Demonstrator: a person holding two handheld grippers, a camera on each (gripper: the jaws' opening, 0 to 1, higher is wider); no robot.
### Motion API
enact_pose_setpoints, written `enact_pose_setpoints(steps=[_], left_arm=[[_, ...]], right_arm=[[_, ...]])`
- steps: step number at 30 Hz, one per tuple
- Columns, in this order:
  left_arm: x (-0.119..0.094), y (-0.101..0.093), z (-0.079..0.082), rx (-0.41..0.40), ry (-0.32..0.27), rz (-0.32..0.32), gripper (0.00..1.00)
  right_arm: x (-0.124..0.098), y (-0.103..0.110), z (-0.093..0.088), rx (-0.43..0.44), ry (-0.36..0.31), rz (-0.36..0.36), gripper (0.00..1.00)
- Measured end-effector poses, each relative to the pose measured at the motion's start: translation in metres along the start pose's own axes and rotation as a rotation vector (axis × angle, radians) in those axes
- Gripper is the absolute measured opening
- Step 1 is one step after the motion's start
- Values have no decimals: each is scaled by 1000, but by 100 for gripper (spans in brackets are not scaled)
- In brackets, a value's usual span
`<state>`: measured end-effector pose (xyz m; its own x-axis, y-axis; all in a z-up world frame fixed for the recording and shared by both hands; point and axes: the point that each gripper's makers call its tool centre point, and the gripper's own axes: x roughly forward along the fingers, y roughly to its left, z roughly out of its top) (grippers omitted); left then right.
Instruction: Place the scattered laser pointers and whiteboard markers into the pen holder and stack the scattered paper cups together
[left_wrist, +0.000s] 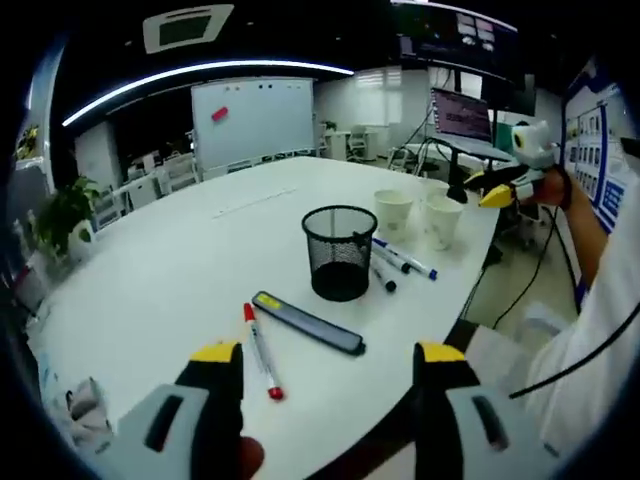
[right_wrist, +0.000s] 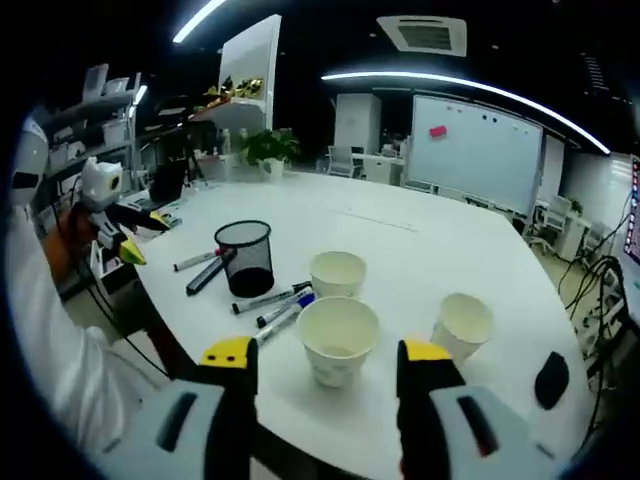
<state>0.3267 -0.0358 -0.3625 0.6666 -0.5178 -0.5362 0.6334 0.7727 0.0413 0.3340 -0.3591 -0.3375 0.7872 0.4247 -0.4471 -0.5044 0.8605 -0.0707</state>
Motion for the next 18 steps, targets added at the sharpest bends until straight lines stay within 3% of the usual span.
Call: enact_pose_setpoints(steps=[18], left_arm=[[-7, 4, -2, 29, -5, 28, 70]], right_arm=[[-9, 8, 0, -9, 0, -24, 57]])
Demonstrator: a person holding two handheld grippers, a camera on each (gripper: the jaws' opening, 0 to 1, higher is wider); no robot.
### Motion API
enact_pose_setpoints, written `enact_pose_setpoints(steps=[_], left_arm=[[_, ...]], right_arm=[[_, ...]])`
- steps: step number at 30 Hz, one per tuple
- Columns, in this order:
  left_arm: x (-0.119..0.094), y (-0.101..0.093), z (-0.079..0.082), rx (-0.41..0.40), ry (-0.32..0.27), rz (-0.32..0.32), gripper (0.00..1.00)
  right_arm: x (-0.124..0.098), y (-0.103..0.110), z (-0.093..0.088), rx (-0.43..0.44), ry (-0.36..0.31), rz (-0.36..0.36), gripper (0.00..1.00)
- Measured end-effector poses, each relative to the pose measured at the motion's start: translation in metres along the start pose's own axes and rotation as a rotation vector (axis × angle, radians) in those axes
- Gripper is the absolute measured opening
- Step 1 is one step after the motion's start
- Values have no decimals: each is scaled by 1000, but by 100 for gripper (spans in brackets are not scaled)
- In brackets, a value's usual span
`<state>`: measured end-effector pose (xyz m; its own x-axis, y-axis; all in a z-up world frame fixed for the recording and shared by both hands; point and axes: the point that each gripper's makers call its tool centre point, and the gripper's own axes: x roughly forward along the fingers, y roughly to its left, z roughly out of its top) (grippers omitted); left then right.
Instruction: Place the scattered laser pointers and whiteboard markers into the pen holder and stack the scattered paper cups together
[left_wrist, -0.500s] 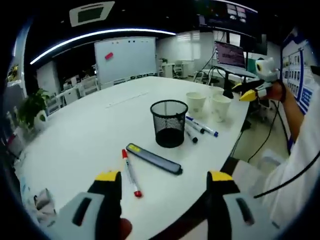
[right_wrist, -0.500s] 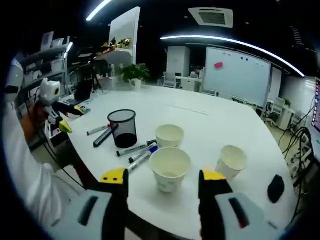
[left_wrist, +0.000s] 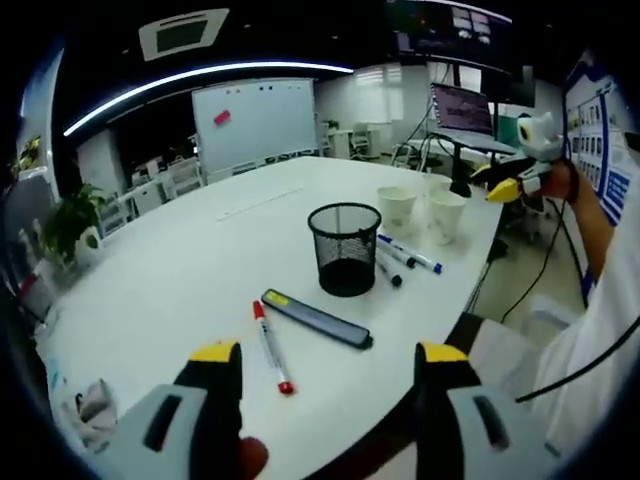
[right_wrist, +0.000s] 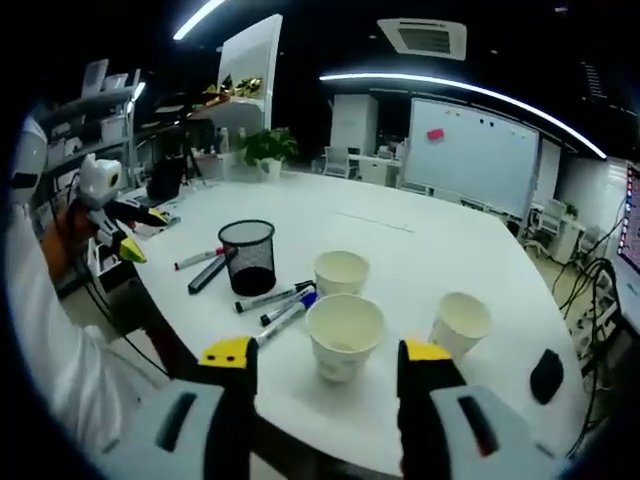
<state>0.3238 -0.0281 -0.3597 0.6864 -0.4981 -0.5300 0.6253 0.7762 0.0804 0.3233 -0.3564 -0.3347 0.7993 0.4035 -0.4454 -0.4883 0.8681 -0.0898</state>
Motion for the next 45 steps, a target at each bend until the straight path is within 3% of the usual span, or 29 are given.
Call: enact_pose_setpoints(steps=[15, 26, 38, 45], left_arm=[[1, 1, -3, 7, -3, -6, 67], [0, 0, -6, 19, 5, -13, 66], [0, -1, -10, 31, 18, -18, 65], [-1, 0, -14, 22, 29, -14, 70]], right_arm=[[5, 6, -5, -31, 34, 1, 57], [7, 12, -1, -40, 22, 16, 57], [11, 6, 4, -73, -3, -21, 57], [16, 3, 7, -79, -26, -32, 58]])
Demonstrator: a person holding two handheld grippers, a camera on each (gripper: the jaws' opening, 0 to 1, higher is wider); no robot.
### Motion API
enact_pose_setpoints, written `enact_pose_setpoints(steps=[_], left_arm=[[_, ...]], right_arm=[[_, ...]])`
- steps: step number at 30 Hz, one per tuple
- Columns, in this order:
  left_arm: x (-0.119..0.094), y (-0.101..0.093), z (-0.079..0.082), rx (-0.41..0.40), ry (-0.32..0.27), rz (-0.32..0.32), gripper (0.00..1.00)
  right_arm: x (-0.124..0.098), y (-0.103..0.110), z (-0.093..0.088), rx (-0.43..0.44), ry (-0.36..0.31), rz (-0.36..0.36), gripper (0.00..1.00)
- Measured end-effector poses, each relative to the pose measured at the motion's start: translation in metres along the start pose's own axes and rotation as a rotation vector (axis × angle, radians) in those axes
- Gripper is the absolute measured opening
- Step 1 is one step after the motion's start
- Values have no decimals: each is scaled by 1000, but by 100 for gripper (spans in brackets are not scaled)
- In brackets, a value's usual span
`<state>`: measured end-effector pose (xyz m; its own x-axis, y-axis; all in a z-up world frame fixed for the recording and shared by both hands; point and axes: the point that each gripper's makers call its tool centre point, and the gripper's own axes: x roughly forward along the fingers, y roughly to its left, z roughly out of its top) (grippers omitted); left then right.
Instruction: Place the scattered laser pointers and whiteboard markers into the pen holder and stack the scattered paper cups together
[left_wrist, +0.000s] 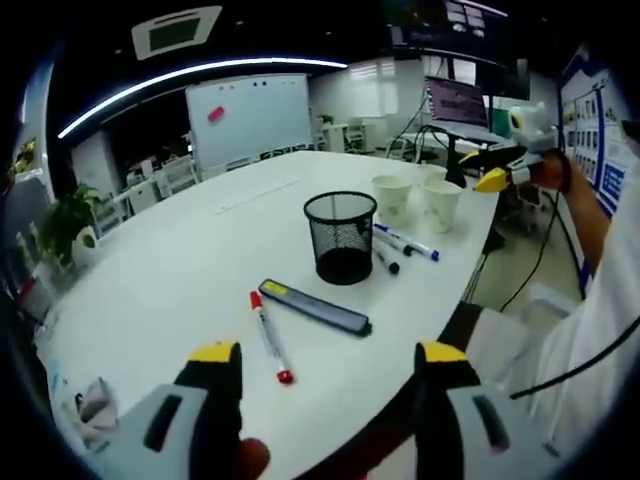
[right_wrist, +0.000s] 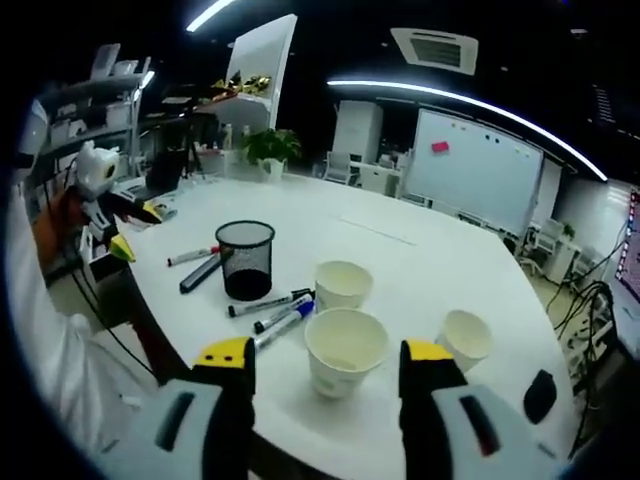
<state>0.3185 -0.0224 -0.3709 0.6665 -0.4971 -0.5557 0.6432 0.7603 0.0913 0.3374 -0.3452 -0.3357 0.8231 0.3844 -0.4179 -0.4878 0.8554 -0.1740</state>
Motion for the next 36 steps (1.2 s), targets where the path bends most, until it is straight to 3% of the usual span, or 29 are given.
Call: enact_pose_setpoints(steps=[7, 24, 36], left_arm=[[4, -2, -2, 7, 16, -7, 71], [6, 0, 5, 27, 9, 4, 69], [5, 2, 1, 37, 18, 6, 69]], right_arm=[[7, 5, -1, -6, -12, 27, 65], [26, -10, -8, 32, -31, 4, 71], [38, -15, -13, 61, -44, -12, 74]])
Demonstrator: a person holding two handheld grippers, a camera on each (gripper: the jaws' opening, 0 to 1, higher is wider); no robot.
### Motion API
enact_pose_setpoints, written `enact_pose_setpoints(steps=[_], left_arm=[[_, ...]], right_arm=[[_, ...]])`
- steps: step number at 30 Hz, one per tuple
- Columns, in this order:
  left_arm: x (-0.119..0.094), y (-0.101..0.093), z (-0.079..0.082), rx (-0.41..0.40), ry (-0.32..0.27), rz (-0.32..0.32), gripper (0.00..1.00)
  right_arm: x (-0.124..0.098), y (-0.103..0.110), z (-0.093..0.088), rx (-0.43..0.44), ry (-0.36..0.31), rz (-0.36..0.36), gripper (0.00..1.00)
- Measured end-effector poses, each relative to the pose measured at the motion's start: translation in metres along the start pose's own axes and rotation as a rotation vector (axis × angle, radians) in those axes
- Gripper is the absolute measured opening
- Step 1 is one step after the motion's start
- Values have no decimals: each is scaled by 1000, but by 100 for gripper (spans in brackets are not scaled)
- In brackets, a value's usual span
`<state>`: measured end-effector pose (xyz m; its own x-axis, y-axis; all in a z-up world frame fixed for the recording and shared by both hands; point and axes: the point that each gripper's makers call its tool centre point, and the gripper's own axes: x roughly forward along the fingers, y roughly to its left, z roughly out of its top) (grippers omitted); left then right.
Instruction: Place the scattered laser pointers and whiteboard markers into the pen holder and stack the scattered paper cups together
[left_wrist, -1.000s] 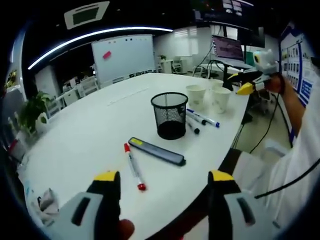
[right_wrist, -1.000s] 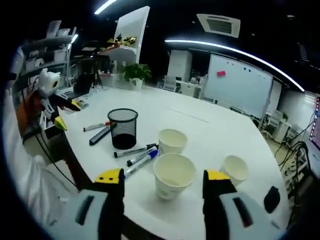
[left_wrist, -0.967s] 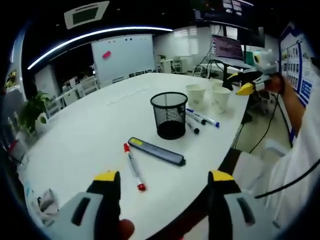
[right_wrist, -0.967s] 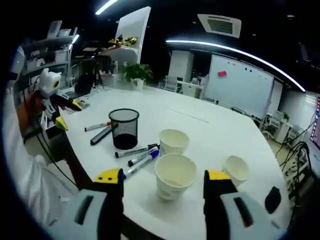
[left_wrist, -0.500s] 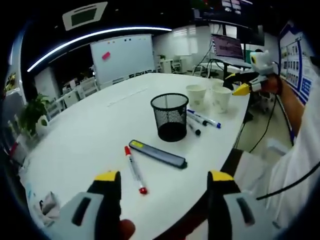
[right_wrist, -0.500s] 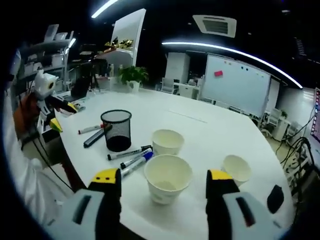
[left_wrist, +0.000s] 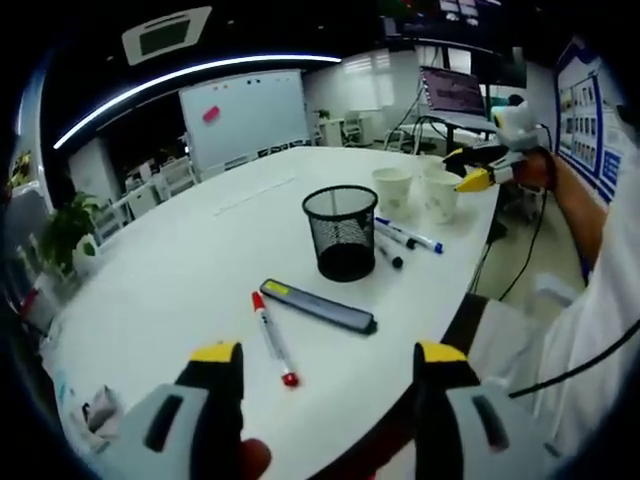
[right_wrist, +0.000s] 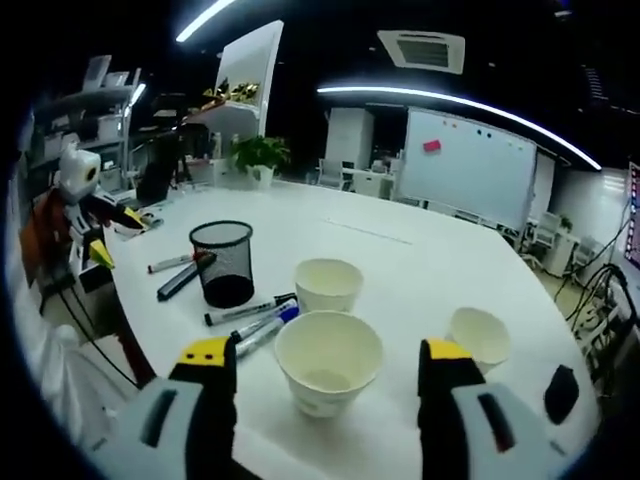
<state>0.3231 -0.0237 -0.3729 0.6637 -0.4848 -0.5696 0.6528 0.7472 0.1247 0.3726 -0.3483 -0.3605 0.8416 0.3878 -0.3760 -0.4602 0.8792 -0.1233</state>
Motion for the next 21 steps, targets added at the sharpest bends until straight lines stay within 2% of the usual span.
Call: enact_pose_setpoints(steps=[21], left_arm=[[5, 3, -4, -6, 6, -7, 68]], right_arm=[[13, -7, -8, 31, -14, -5, 79]])
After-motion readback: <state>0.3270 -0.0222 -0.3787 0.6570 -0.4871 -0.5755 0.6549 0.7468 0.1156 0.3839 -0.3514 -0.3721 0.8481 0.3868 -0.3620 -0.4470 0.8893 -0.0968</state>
